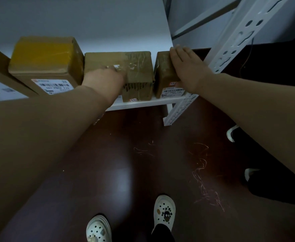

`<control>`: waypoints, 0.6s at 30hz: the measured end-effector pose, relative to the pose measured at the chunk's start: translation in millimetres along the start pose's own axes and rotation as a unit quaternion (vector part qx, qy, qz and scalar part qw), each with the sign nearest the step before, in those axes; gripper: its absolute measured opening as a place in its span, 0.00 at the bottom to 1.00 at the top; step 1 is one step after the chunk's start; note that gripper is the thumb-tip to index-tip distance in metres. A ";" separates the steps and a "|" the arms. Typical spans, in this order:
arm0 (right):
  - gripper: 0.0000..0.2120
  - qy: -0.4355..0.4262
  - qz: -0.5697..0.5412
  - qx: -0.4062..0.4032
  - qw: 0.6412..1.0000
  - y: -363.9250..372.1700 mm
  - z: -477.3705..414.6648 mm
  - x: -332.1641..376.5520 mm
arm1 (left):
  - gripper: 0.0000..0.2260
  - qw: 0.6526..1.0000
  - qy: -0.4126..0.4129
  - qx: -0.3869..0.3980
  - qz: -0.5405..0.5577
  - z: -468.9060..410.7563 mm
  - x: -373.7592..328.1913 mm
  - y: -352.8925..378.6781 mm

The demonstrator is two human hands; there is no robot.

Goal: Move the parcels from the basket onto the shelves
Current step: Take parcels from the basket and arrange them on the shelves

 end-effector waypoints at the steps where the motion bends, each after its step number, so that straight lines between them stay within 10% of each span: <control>1: 0.50 -0.003 0.005 -0.003 1.000 2.9 -0.5 -0.3 | 0.21 1.000 0.005 -0.004 -0.008 0.3 -1.2 1.1; 18: 0.47 0.042 -0.019 -0.021 0.999 1.7 3.8 7.0 | 0.23 1.000 -0.023 0.007 -0.010 -3.3 -8.0 -0.9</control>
Point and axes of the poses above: each hand's wrist, its own z-axis away from the middle knuckle, its own y-axis out of the palm, x = y × z, the point moved 3 cm from there along -z, towards the middle knuckle, and after that the axes turned 8 degrees about -x, right-handed, at the moved point
